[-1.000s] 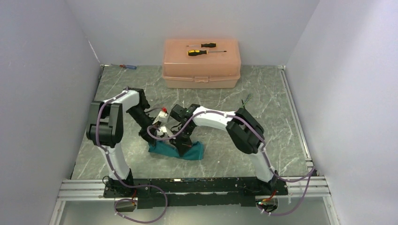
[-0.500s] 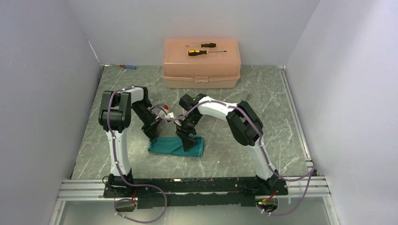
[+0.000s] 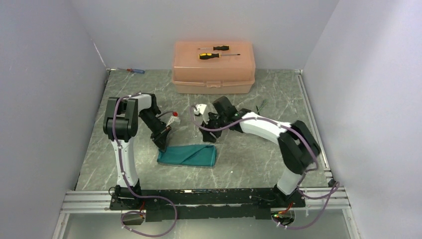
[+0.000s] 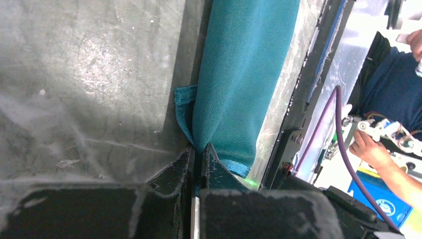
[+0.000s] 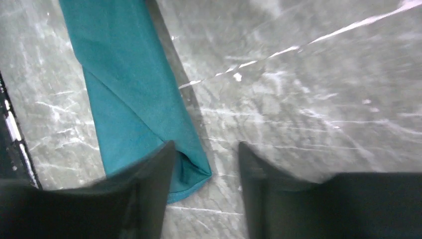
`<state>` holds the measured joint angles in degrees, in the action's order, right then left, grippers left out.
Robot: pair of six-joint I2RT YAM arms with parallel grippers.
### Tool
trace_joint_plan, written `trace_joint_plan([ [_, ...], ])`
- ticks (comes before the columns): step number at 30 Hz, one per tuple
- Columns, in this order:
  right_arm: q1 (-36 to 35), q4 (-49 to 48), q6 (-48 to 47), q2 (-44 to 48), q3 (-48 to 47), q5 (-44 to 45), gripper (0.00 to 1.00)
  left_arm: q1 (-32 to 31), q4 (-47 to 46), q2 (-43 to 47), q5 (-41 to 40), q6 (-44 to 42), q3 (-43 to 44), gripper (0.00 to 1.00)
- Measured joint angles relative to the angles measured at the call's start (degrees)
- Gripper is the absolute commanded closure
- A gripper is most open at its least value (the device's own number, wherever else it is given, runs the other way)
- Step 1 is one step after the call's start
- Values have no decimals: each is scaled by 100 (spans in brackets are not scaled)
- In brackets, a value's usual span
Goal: Fold the napkin into a case and place the utensils inside
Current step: Turn over the smaller rectangle folded napkin at the center of the board, then smooth out the smaller rectangle-folded napkin at the center of the board.
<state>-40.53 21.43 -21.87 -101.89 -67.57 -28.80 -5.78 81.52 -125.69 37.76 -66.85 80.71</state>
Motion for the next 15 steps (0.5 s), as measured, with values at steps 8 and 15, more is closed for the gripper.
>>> trace_joint_plan([
  [8,-111,-3045,1696,1366,1784,308,100,7,-844,610,-59,922,-505,97],
  [15,-1126,-5075,2662,426,2039,81,100,-17,-1405,1084,-256,1311,-894,89],
])
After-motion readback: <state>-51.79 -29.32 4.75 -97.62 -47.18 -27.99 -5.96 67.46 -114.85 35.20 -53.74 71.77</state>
